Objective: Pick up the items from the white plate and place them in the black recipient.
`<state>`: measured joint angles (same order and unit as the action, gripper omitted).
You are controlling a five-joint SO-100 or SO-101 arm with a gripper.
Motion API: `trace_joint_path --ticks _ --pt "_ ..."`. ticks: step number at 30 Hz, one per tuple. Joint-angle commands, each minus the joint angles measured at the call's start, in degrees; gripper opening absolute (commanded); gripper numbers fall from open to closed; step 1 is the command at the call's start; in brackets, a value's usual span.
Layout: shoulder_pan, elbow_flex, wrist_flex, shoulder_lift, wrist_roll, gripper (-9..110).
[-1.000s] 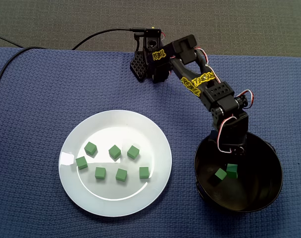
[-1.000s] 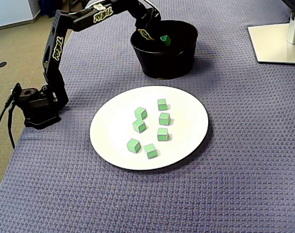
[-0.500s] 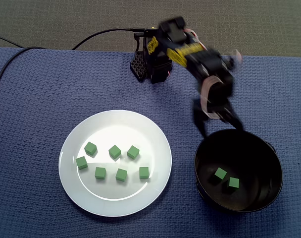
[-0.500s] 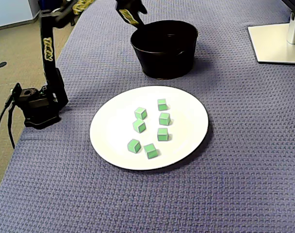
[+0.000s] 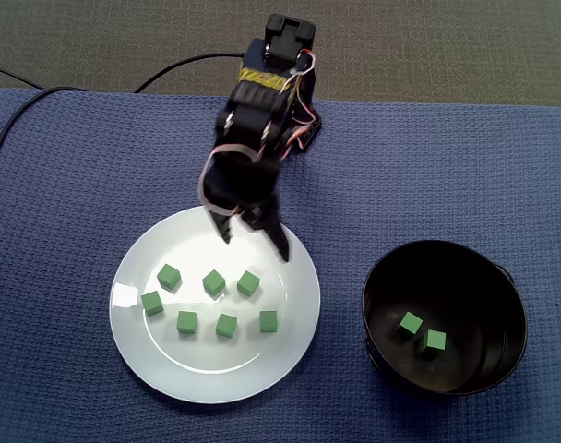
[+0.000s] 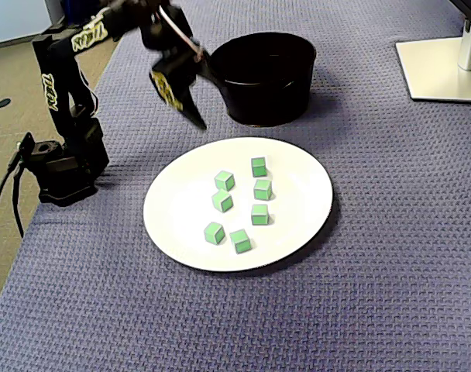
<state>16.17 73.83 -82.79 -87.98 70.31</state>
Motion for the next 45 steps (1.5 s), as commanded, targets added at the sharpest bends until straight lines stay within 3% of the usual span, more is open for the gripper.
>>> trace_joint_path --ticks 1,28,45 --pt "2.81 8.88 9.58 0.97 -3.16 39" --pt "-4.57 20.57 24.79 14.68 -13.80 38" --pt "-6.33 22.41 29.53 16.61 -15.12 9"
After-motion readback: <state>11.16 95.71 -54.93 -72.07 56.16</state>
